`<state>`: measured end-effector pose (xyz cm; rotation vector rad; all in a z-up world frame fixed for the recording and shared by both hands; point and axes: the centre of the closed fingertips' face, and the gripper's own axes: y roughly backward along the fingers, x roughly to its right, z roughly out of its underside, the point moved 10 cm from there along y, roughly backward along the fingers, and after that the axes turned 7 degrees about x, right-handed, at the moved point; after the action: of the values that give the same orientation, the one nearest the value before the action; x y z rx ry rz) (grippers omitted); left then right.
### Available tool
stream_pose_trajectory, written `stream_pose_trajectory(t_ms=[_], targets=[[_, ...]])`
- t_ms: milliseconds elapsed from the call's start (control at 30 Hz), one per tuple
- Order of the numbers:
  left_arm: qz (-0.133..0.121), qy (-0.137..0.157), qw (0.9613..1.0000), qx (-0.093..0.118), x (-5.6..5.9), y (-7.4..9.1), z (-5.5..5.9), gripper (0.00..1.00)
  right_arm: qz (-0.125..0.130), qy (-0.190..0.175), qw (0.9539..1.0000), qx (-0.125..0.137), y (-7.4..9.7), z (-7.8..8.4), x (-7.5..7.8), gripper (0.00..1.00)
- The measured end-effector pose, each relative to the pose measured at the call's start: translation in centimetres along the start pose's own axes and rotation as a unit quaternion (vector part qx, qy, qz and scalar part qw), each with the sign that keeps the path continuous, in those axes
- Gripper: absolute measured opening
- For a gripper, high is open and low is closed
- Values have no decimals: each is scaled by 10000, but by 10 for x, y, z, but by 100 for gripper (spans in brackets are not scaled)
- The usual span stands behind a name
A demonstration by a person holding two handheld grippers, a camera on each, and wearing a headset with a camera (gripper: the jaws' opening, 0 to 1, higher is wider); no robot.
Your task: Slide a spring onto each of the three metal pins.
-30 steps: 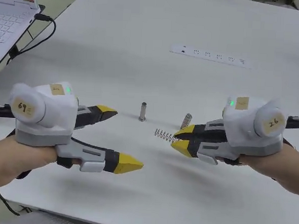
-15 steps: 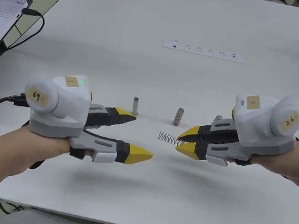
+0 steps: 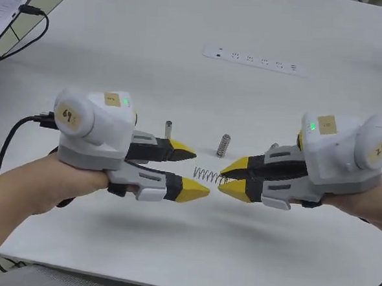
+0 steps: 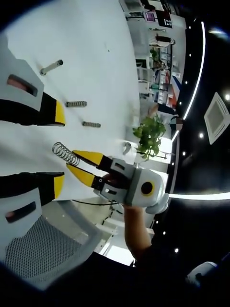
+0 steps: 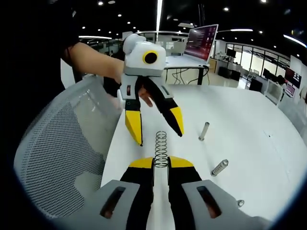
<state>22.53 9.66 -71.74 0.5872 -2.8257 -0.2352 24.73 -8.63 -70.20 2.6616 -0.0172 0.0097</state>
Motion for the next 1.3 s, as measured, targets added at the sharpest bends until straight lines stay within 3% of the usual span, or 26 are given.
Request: stream_pose_trajectory(t_ms=[500, 1300], targets=[[311, -62, 9995, 36, 4, -11, -4, 10, -77, 43, 10000, -9, 4, -5, -5, 8], [342, -300, 9988, 160, 10, -4, -4, 5, -132, -154, 9996, 182, 5, -7, -4, 8]])
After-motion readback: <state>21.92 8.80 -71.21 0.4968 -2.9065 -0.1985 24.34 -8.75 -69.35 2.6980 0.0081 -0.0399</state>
